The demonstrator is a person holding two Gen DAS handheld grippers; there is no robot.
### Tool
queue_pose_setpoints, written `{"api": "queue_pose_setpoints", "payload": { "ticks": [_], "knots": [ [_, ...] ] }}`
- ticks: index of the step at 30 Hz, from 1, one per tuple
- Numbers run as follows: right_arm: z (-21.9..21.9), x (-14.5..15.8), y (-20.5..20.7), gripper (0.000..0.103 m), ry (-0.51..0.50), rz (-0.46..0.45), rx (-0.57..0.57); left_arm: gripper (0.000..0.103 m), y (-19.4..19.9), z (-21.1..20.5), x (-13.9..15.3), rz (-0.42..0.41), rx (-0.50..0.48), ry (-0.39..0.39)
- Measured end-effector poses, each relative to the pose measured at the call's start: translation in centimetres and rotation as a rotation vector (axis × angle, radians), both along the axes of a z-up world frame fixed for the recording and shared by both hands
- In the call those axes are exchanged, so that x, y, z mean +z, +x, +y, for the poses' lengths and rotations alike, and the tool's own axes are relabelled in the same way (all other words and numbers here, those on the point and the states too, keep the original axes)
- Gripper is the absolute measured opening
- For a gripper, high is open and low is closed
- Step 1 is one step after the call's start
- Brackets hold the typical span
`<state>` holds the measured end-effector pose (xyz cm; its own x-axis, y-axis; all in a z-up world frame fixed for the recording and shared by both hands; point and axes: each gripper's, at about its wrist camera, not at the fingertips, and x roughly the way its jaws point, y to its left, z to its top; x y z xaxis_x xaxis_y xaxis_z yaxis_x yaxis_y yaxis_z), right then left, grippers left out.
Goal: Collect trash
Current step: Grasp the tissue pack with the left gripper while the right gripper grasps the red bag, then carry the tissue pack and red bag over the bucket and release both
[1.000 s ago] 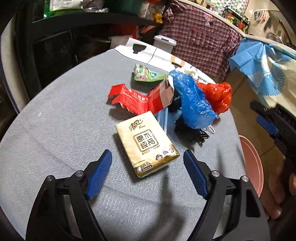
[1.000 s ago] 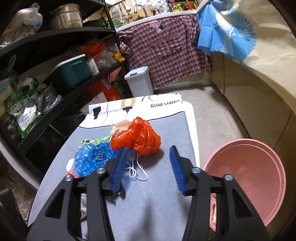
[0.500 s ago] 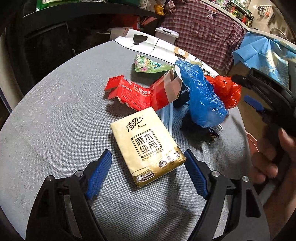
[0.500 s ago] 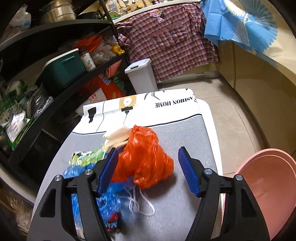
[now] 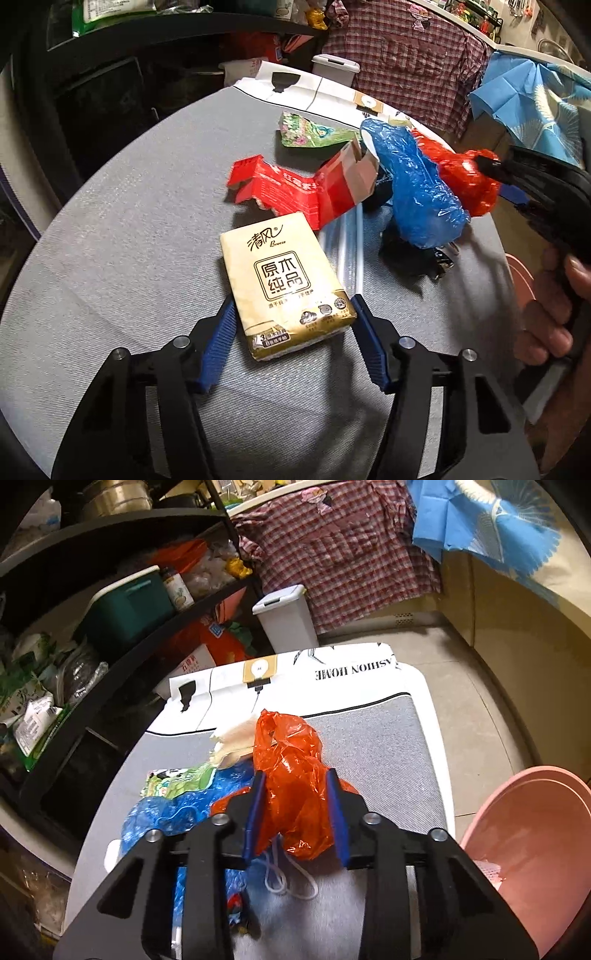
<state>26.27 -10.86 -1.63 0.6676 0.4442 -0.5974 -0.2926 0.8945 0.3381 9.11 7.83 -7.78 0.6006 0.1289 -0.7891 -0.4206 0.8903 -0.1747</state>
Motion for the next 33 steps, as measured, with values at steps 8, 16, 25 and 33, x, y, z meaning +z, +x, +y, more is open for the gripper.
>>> {"api": "queue_pose_setpoints", "payload": {
  "ticks": [8, 16, 25, 33],
  "knots": [
    [-1.8, 3.3, -3.9, 0.026, -0.049, -0.078, -0.007, 0.058, -1.3, -0.3, 1.4, -0.032, -0.023, 0.043],
    [-4.1, 5.8, -9.4, 0.026, -0.088, -0.12, -0.009, 0.058, -3.0, -1.2, 3.1, -0.08, -0.061, 0.07],
    [-6.3, 6.8, -14.5, 0.026, -0.168, -0.155, -0.014, 0.058, -4.3, -2.4, 4.8, -0.126, -0.087, 0.081],
    [-9.3, 8.8, -18.2, 0.026, -0.238, -0.221, -0.058, 0.058, -5.8, -3.6, 6.0, -0.158, -0.119, 0.093]
  ]
}}
